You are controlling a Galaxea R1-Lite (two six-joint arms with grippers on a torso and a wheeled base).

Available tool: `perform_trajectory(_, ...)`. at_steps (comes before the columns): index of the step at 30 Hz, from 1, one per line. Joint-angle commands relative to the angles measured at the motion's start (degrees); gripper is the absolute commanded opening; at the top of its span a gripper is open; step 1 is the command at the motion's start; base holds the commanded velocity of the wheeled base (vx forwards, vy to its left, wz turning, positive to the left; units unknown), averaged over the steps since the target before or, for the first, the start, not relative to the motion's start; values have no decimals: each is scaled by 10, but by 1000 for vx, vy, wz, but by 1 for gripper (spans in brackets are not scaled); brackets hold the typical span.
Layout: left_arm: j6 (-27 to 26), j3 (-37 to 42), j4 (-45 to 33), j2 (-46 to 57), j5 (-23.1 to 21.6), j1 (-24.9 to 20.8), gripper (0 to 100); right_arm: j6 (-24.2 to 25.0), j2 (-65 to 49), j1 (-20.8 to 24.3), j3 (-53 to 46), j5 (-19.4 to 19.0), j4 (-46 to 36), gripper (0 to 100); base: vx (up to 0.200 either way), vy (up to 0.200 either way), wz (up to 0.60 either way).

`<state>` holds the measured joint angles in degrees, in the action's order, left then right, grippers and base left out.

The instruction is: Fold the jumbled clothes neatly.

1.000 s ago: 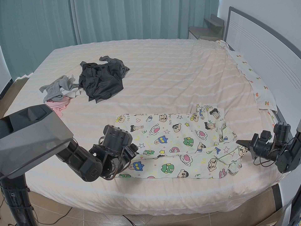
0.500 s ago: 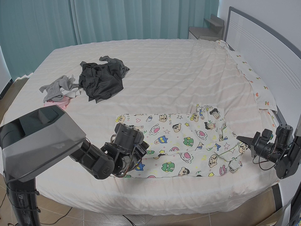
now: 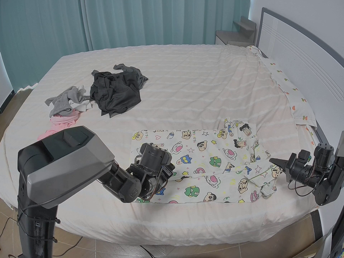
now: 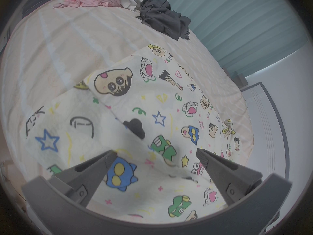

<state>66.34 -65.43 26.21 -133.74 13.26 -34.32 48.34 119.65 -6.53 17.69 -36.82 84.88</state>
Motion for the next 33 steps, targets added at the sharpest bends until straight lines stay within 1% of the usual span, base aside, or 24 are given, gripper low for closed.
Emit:
perform_trajectory(1, -1, -18, 1, -20, 1, 9, 100, 0, 0, 0, 0, 0, 0, 0, 0, 0, 0)
perform_trajectory(4, -2, -45, 0, -31, 9, 31, 100, 0, -1, 0, -1, 0, 0, 0, 0, 0, 0)
perform_trajectory(10, -6, -67, -1, -26, 23, 61, 100, 0, 0, 0, 0, 0, 0, 0, 0, 0, 0)
perform_trajectory(22, -18, -51, -5, 32, 23, 79, 100, 0, -1, 0, 0, 1, 1, 0, 0, 0, 0)
perform_trajectory(26, -18, -22, -13, 52, 22, 85, 100, 0, -1, 0, -4, 8, 0, 0, 0, 0, 0)
perform_trajectory(27, -18, 3, -15, 67, 19, 85, 100, 0, 0, 0, -5, 23, 0, 0, 0, 0, 0)
perform_trajectory(28, -18, 5, -14, 68, 19, 85, 100, 0, 0, 1, -5, 24, 0, 0, 0, 0, 0)
perform_trajectory(29, -17, 33, -13, 86, 11, 84, 100, 1, 1, 1, -6, 36, -1, 0, 0, 0, 0)
perform_trajectory(33, -19, 79, -13, 109, -10, 79, 100, 2, 1, 6, -21, 40, -4, 0, 0, 0, 0)
